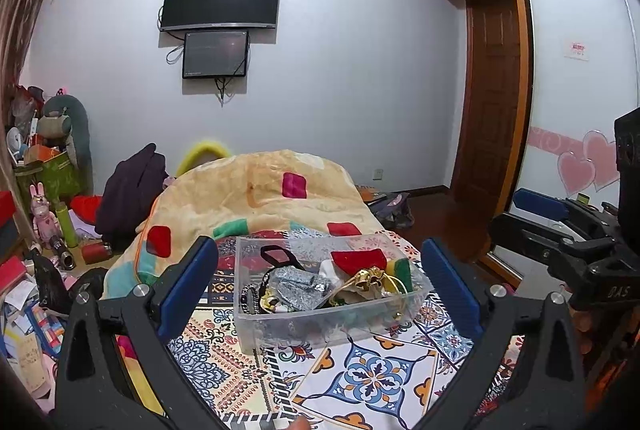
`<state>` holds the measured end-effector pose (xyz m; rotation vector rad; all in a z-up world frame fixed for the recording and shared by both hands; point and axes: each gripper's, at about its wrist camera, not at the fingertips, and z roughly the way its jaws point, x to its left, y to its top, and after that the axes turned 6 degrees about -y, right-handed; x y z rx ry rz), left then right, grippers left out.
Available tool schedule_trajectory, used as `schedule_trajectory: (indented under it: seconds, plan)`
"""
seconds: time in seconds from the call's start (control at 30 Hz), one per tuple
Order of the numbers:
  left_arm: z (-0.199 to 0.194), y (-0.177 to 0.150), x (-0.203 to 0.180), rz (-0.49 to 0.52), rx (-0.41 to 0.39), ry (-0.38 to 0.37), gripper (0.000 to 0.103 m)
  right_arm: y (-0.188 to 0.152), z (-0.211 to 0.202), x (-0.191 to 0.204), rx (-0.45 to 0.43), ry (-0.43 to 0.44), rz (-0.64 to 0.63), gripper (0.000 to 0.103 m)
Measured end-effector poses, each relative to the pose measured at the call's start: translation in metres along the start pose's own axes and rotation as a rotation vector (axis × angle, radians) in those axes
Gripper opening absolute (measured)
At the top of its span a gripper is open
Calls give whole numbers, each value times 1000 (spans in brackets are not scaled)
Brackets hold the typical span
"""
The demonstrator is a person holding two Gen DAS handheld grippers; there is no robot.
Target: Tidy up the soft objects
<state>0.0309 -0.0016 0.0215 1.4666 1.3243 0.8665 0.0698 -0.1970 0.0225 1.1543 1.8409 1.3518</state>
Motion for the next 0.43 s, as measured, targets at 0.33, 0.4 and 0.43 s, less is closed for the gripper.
schedule_trajectory:
  seconds: [0.33,0.4,0.43]
  plan:
    - [0,2,2,-18,14,-10,103,-1,1,2,16,-7,-4,103]
    - [1,1,1,-19,19,-11,103,-1,3,3,22,-8,-3,103]
    - [2,2,2,-18,21,-10,103,-1,3,3,27,-7,-2,103]
